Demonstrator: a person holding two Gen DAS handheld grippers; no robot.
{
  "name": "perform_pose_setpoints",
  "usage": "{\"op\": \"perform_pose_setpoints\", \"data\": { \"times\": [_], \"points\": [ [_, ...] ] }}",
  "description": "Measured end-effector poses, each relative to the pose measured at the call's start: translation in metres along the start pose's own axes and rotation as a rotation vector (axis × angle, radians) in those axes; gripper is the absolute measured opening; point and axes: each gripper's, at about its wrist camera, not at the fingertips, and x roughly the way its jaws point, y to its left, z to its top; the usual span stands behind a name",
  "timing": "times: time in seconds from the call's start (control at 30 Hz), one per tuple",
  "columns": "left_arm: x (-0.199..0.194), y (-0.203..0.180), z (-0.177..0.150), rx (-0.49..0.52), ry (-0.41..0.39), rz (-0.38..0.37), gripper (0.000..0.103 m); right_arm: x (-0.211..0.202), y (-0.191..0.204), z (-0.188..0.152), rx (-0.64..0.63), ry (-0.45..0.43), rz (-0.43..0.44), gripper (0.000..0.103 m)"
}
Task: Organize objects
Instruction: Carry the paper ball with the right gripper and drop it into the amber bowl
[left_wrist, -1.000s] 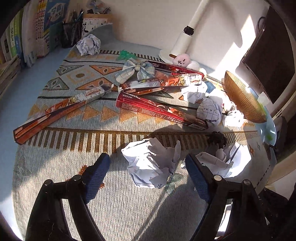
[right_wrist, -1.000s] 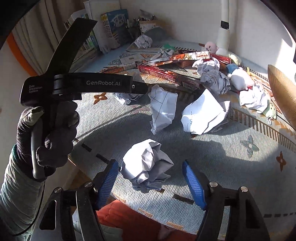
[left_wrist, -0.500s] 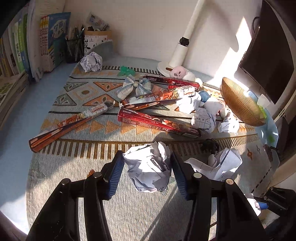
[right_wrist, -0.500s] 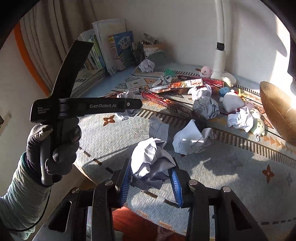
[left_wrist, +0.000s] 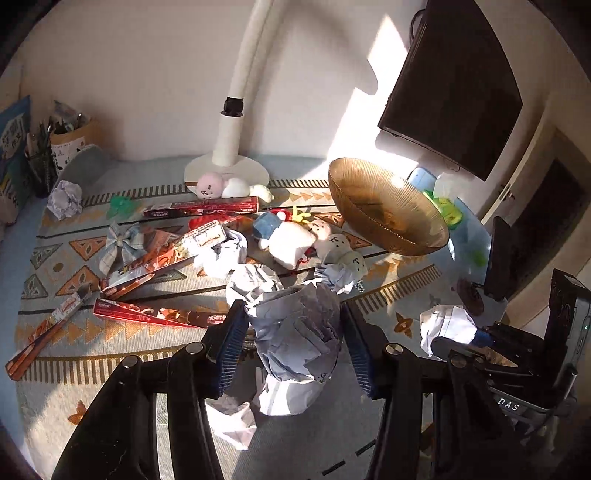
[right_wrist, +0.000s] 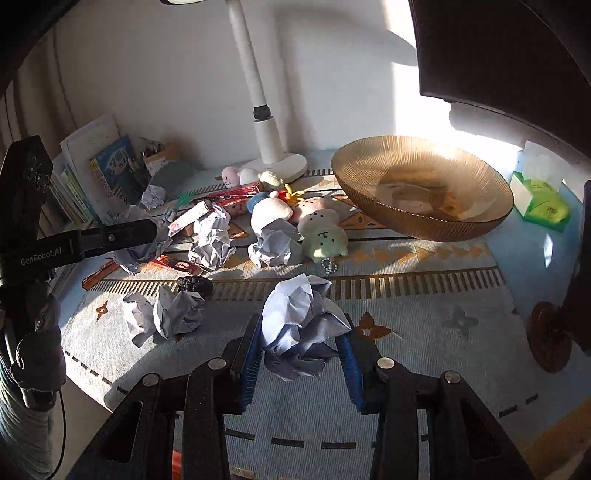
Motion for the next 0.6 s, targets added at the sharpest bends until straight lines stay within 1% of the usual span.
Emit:
{"op": "perform_pose_setpoints", "data": {
  "times": [0.13,0.27,0.33,0.4,0.43,0.53,0.6],
  "points": [
    [0.025,-0.027,0.008,0.007,0.046,-0.08,0.049,0.0,-0.022,-0.003,0.007,-0.01,-0.057,0.038],
    [0.045,-0.052,0.015,0.013,0.075,-0.143,0.049,0.001,-0.036,-0.004,0.016,-0.015,-0.086,0.038],
    [0.051,-0.063,0.018,0.026,0.073,-0.152,0.049,0.001,-0.043,-0.003,0.02,-0.017,-0.096,0.038],
    [0.058,-0.075,0.022,0.052,0.072,-0.132,0.049,-0.001,-0.05,0.002,0.023,-0.03,-0.11,0.038],
    [0.061,-0.081,0.026,0.073,0.07,-0.106,0.049,-0.003,-0.054,0.007,0.022,-0.044,-0.118,0.038],
    [0.071,-0.098,0.042,0.127,0.064,-0.037,0.049,-0.014,-0.07,0.029,0.035,-0.105,-0.136,0.038],
    [0.079,-0.108,0.055,0.155,0.048,-0.005,0.049,-0.02,-0.08,0.046,0.062,-0.149,-0.144,0.038]
  ]
}}
